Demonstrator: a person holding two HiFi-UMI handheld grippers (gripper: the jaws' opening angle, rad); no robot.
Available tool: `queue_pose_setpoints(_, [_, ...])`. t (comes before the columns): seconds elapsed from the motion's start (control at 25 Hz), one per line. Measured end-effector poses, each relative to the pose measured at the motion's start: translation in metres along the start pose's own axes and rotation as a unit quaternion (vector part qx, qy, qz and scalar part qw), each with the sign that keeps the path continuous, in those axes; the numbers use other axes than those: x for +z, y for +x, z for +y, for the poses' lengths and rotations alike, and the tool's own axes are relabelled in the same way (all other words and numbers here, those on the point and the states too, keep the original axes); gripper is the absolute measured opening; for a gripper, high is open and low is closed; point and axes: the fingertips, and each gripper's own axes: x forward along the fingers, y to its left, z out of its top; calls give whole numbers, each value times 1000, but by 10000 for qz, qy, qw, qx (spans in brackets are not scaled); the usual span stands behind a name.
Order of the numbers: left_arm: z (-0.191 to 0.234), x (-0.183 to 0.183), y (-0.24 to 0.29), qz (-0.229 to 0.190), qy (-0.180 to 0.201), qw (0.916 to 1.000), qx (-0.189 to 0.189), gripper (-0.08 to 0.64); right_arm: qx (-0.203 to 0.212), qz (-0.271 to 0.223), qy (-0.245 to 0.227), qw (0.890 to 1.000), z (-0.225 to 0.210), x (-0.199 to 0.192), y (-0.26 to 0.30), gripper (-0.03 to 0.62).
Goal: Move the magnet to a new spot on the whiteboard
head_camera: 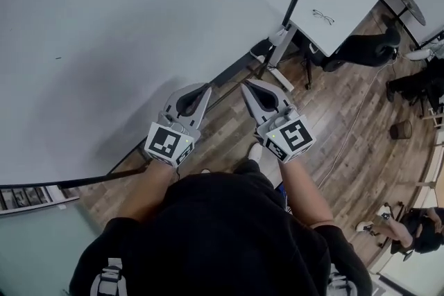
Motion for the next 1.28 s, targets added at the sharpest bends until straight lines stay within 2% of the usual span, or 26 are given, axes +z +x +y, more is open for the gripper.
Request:
queue_pose_setpoints(0.4, [32, 1, 65, -22, -106, 9954, 951, 2, 875, -36, -30, 9962, -72, 3, 41, 0])
queue_pose_setpoints(0.68, [47, -6, 86, -117, -123, 9836, 1794, 2, 1666, -12, -219, 9858, -94, -4, 63, 0])
queue_pose_setpoints(0.84, [52, -1, 92, -36, 4, 9771, 2128, 2, 1890, -128, -321, 9814, -102, 5, 72, 0])
queue_pose_setpoints(1.08, [64, 6, 87, 9, 138, 9621, 2722, 2, 2042, -328, -479, 9772, -107, 15, 89, 0])
queue_pose_setpoints(1.28, [73, 13, 78, -10, 180, 9549, 2963, 2, 2030, -405, -414, 9775, -109, 17, 101, 0])
